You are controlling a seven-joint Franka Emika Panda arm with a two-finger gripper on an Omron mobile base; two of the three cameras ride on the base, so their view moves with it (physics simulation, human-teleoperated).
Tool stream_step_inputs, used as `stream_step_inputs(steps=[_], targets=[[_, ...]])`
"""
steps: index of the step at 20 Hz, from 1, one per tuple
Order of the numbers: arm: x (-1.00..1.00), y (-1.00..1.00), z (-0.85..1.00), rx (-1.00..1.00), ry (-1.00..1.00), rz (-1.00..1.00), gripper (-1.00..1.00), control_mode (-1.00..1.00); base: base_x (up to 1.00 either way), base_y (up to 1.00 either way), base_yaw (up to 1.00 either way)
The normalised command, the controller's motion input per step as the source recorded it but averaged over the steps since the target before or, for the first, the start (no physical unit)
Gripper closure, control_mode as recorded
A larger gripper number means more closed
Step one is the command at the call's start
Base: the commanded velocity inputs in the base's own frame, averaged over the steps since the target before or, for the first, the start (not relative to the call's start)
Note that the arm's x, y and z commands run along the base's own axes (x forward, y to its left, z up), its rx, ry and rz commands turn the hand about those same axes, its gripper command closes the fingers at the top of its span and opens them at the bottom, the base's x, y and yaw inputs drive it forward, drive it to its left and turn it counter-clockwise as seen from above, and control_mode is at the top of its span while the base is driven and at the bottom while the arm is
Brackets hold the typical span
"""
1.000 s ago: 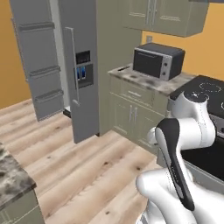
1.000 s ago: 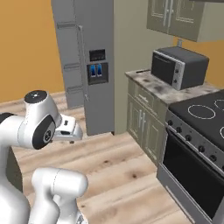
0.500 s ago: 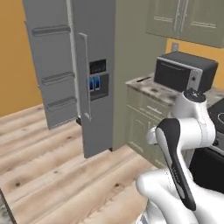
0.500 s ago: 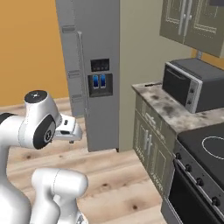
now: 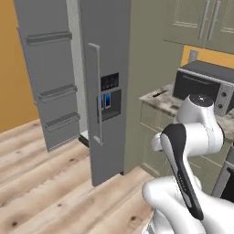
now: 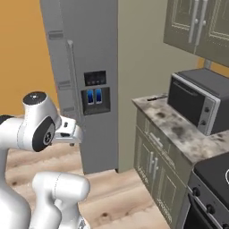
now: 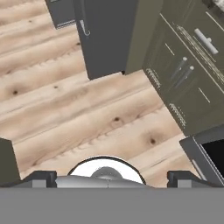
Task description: Retrieve the butter from the fridge and place it on a plate on the dining table. Then retrieve the butter knife by the fridge and place it near the plate.
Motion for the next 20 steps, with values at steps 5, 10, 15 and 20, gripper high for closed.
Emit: stream_step_inputs(steps=[5, 10, 15, 20], targets=[[0.0, 0.0, 0.0, 0.0, 0.0, 0.0, -1.0, 1.0, 0.83, 0.16, -0.52], [0.0, 0.0, 0.0, 0.0, 0.0, 0.0, -1.0, 1.0, 0.14, 0.37, -0.48], [0.0, 0.0, 0.0, 0.0, 0.0, 0.0, -1.0, 1.0, -0.12, 0.28, -0.39], [0.0, 0.0, 0.0, 0.0, 0.0, 0.0, -1.0, 1.0, 0.0, 0.15, -0.3]])
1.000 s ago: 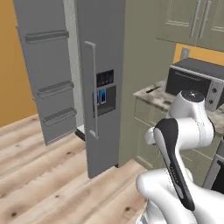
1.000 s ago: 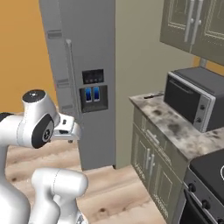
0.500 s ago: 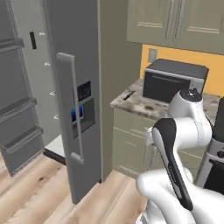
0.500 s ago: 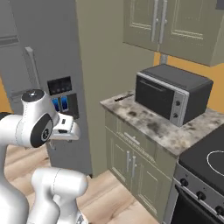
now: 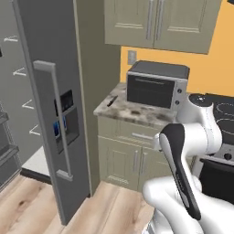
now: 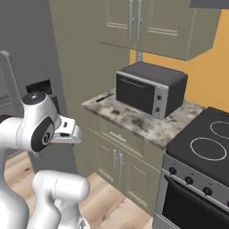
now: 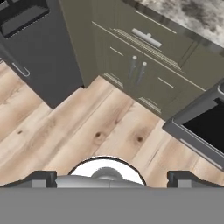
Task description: Retrieve the butter from the fridge and place it on a plate on the dining table. Then retrieve the butter knife by the fridge and place it near the plate.
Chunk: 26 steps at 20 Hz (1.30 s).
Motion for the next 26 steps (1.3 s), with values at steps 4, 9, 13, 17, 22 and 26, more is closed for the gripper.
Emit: stream_step_inputs(steps=[4, 9, 13, 17, 22, 26], targets=[[0.0, 0.0, 0.0, 0.0, 0.0, 0.0, -1.0, 1.0, 0.13, 0.28, -0.3], [0.0, 0.0, 0.0, 0.0, 0.0, 0.0, -1.0, 1.0, 0.81, 0.37, -0.21], [0.0, 0.0, 0.0, 0.0, 0.0, 0.0, -1.0, 1.0, 0.58, 0.12, -0.1], [0.0, 0.0, 0.0, 0.0, 0.0, 0.0, -1.0, 1.0, 0.28, 0.01, -0.14], [0.0, 0.0, 0.0, 0.0, 0.0, 0.0, -1.0, 1.0, 0.7, 0.13, -0.26], [0.0, 0.0, 0.0, 0.0, 0.0, 0.0, -1.0, 1.0, 0.87, 0.3, -0.01]])
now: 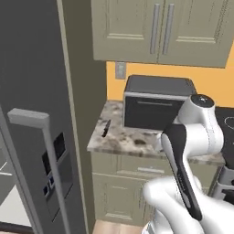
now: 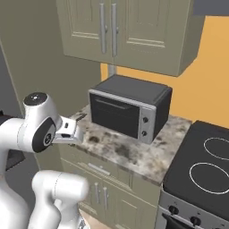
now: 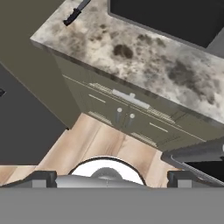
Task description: Retrieve the butter from the fridge and place it on a plate on the dining table. Then retrieve the butter knife by the fridge and place it near the plate.
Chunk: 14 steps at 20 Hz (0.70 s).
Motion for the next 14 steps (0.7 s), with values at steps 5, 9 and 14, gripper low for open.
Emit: stream_step_inputs(steps=[5, 9, 14], targets=[[0.0, 0.0, 0.0, 0.0, 0.0, 0.0, -1.0, 1.0, 0.45, 0.5, -0.01], [0.0, 0.0, 0.0, 0.0, 0.0, 0.0, -1.0, 1.0, 0.51, 0.2, -0.01], [0.0, 0.0, 0.0, 0.0, 0.0, 0.0, -1.0, 1.0, 0.74, 0.0, 0.0]])
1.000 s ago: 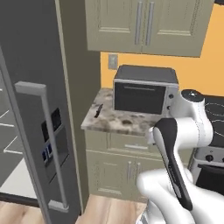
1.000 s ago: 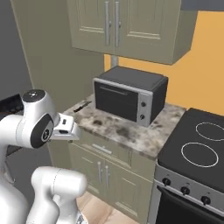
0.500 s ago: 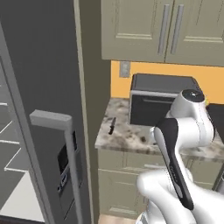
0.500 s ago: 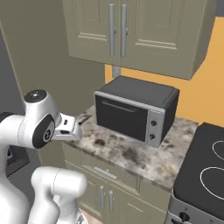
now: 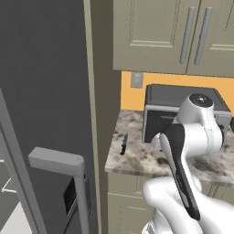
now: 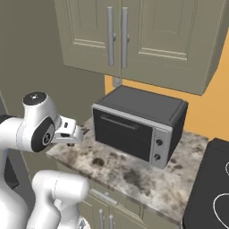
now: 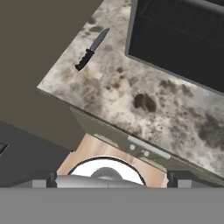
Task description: Retrieve the butter from the fridge and place it on a plate on the dining table. Then retrieve the butter knife by the fridge and place it near the plate.
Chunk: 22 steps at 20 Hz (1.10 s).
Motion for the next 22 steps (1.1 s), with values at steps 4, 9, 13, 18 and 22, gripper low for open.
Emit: stream_step_inputs(steps=[4, 9, 13, 18, 22], targets=[[0.0, 0.0, 0.0, 0.0, 0.0, 0.0, -1.0, 1.0, 0.24, 0.01, 0.0], [0.0, 0.0, 0.0, 0.0, 0.0, 0.0, -1.0, 1.0, 0.07, 0.04, -0.02], [0.0, 0.0, 0.0, 0.0, 0.0, 0.0, -1.0, 1.0, 0.0, 0.0, 0.0], [0.09, 0.22, -0.09, 0.0, 0.0, -0.1, -1.0, -1.0, 0.0, 0.0, 0.0], [0.34, 0.31, -0.06, 0.06, 0.0, -0.35, -1.0, -1.0, 0.0, 0.0, 0.0]])
